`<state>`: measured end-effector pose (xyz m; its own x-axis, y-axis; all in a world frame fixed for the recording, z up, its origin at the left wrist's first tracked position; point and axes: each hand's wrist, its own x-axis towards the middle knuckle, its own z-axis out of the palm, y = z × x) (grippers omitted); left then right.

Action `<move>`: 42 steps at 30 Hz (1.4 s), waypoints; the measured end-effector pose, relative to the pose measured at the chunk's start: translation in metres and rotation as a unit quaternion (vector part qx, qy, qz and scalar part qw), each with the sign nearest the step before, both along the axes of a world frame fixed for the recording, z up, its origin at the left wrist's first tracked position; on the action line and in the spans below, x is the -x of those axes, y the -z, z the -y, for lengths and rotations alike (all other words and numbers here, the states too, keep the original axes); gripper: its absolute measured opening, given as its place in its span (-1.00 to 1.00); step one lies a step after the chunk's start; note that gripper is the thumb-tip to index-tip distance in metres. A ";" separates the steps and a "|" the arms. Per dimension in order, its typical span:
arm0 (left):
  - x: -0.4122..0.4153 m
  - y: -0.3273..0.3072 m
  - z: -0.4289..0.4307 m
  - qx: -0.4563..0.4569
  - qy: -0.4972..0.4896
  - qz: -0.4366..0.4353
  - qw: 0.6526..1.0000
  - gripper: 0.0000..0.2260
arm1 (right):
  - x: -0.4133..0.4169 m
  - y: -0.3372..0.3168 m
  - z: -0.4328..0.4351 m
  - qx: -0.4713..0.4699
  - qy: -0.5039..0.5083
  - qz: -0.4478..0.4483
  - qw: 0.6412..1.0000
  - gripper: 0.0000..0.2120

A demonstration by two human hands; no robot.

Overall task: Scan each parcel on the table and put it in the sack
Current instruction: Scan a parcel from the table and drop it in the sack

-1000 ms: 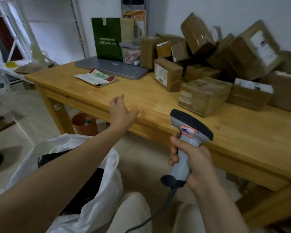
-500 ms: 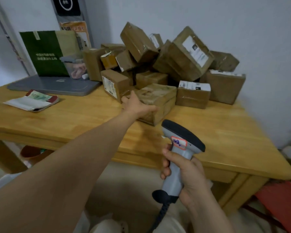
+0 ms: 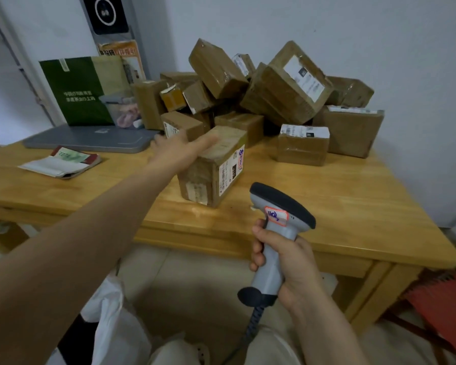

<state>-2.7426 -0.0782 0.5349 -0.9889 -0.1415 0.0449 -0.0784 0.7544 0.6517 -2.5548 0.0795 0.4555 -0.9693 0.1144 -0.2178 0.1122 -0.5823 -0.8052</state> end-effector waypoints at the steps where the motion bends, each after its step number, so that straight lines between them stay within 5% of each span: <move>1: 0.001 -0.002 -0.008 0.094 0.016 0.020 0.995 0.06 | -0.002 -0.001 0.000 -0.002 0.001 -0.002 1.000 -0.91; 4: -0.007 -0.005 -0.025 0.232 0.039 0.067 0.970 0.10 | -0.008 -0.002 -0.001 -0.011 0.002 -0.004 1.000 -0.91; 7: -0.009 -0.008 -0.017 0.244 0.048 0.065 0.966 -0.15 | -0.013 -0.003 -0.004 -0.028 -0.002 -0.004 1.000 -0.90; 12: -0.021 -0.029 0.033 -0.068 0.064 0.154 0.984 -0.46 | -0.015 -0.008 0.003 -0.081 -0.029 -0.018 0.996 -0.90; 16: -0.034 -0.061 0.074 -0.134 0.009 0.093 0.987 -0.57 | -0.017 -0.017 0.025 -0.169 -0.077 -0.053 0.981 -0.92; 26: -0.068 -0.108 0.137 0.015 0.004 0.026 1.000 -0.43 | -0.030 -0.039 0.090 -0.337 -0.128 -0.160 0.919 -0.85; 42: -0.081 -0.091 0.174 0.060 0.012 0.066 0.996 -0.51 | -0.040 -0.032 0.112 -0.431 -0.137 -0.211 0.867 -0.77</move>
<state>-2.6615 -0.2519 0.6257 -0.9905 -0.1185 -0.0700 -0.1374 0.8285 0.5428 -2.5147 -0.0328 0.4872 -0.9584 -0.1882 0.2148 -0.2593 0.2583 -0.9306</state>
